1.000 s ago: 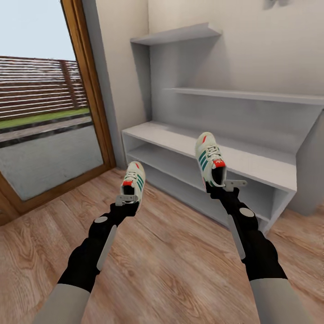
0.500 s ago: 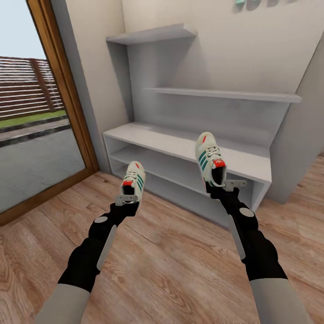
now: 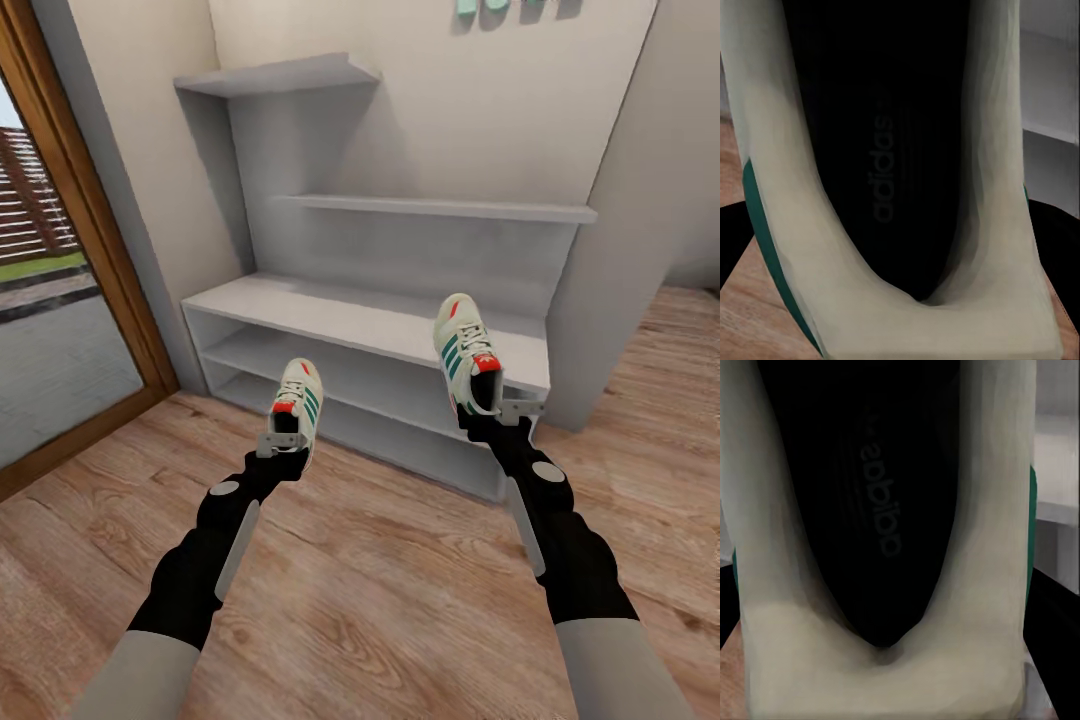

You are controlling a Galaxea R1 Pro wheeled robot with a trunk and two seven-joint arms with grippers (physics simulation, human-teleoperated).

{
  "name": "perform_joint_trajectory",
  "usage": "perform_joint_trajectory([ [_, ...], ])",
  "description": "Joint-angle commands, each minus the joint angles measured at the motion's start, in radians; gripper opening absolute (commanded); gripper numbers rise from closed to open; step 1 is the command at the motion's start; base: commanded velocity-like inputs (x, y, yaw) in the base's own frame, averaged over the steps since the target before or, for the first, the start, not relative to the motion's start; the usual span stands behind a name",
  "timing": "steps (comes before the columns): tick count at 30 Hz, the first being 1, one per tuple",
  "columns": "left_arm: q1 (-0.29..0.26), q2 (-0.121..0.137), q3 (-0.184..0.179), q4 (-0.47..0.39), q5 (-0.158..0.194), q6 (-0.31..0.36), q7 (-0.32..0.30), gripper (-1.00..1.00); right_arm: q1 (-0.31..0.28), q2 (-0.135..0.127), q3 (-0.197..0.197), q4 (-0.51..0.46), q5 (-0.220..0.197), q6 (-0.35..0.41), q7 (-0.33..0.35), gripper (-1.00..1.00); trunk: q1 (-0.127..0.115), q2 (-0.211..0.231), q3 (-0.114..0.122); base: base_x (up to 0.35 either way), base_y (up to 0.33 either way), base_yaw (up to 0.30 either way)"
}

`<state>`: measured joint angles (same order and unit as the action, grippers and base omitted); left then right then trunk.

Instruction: Pick up the two gym shoes and the two sandals from the corridor floor and place them onto the hallstand (shoe rack) in the corridor, making sure they are on the rack and not on the floor. Arrange them so the two gym shoes are next to each other and the two sandals are next to each other.

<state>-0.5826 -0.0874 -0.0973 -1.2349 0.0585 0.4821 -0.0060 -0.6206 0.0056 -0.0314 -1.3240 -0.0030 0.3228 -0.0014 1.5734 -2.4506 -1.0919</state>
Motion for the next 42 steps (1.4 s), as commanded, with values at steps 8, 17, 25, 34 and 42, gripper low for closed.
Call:
perform_joint_trajectory([
  [8, 0.000, 0.000, 0.001, -0.002, 0.006, 0.006, 0.000, -1.00, -0.001, 0.001, -0.001, -0.001, 0.000, 0.005, 0.000, -1.00, 0.000, 0.000, -0.001, 0.000, 0.000, -0.253],
  [17, 0.000, 0.000, 0.001, -0.002, 0.006, 0.006, 0.000, -1.00, -0.001, 0.001, -0.001, -0.001, 0.000, 0.005, 0.000, -1.00, 0.000, 0.000, -0.001, 0.000, 0.027, -0.253],
  [25, 0.000, 0.000, 0.001, -0.002, 0.006, 0.006, 0.000, -1.00, -0.001, 0.001, -0.001, -0.001, 0.000, 0.005, 0.000, -1.00, 0.000, 0.000, -0.001, 0.000, 0.002, -0.253],
  [34, 0.000, 0.000, 0.001, -0.002, 0.004, 0.004, 0.000, -1.00, -0.001, 0.001, -0.001, -0.001, 0.000, 0.005, 0.000, -1.00, 0.000, 0.000, -0.001, 0.000, 0.000, -0.035],
  [42, 0.000, 0.000, 0.001, -0.003, 0.004, 0.004, 0.000, -1.00, -0.001, 0.001, -0.001, -0.001, 0.000, 0.005, -0.001, -1.00, 0.000, 0.000, -0.001, 0.000, 0.000, -0.001],
])
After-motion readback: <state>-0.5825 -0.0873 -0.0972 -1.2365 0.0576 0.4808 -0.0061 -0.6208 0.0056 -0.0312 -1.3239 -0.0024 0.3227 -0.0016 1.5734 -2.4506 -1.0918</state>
